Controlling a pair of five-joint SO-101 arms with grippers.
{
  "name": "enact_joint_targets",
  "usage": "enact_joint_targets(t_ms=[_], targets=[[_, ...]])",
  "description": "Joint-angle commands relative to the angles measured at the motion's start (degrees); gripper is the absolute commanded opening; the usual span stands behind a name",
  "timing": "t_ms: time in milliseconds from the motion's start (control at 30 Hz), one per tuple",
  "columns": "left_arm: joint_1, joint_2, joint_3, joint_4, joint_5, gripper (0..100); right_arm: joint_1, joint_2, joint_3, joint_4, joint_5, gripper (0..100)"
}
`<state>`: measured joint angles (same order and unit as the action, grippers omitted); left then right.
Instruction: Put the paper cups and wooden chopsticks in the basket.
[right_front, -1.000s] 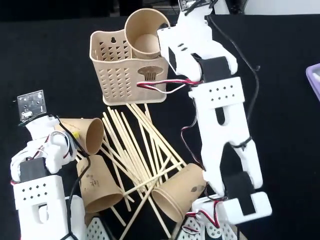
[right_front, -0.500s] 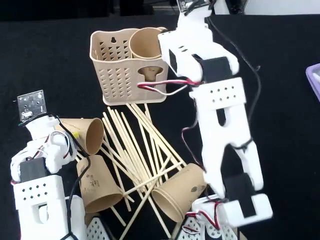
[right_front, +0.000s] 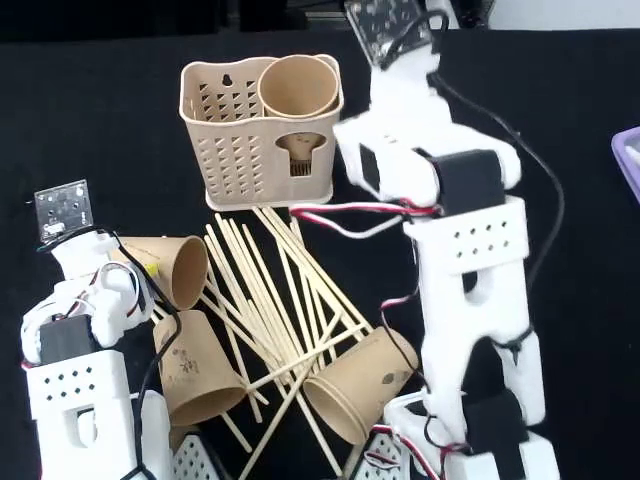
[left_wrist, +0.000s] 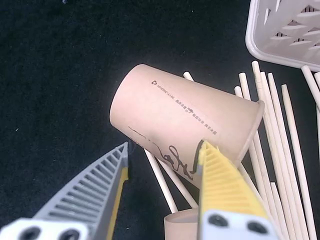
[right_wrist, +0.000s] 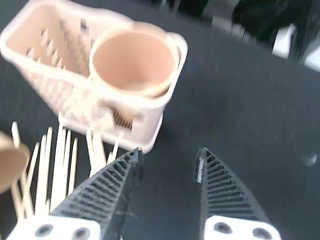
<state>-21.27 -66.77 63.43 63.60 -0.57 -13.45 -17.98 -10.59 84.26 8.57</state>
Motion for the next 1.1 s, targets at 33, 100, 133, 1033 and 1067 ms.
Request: enact_joint_targets(t_ms=[33, 100, 133, 1033, 1067], targets=[[-0.6, -0.7, -0.3, -0.8, -0.3, 22, -2.6, -6.9, 5.1, 6.8, 0.7, 18.0], [-0.6, -0.7, -0.3, -0.8, -0.3, 22, -4.8, -9.5, 10.7, 6.8, 2.2, 18.0], [-0.6, -0.7, -0.3, -0.8, -0.3, 22, -6.2, -10.9, 13.8, 6.7, 3.2, 18.0], [-0.6, -0.7, -0.2, -0.8, -0.3, 22, -32.3, -42.0, 59.6, 6.6, 15.1, 26.0], [-0.6, -0.7, -0.2, -0.8, -0.3, 22, -33.8, -41.5, 59.6, 6.4, 13.7, 26.0]])
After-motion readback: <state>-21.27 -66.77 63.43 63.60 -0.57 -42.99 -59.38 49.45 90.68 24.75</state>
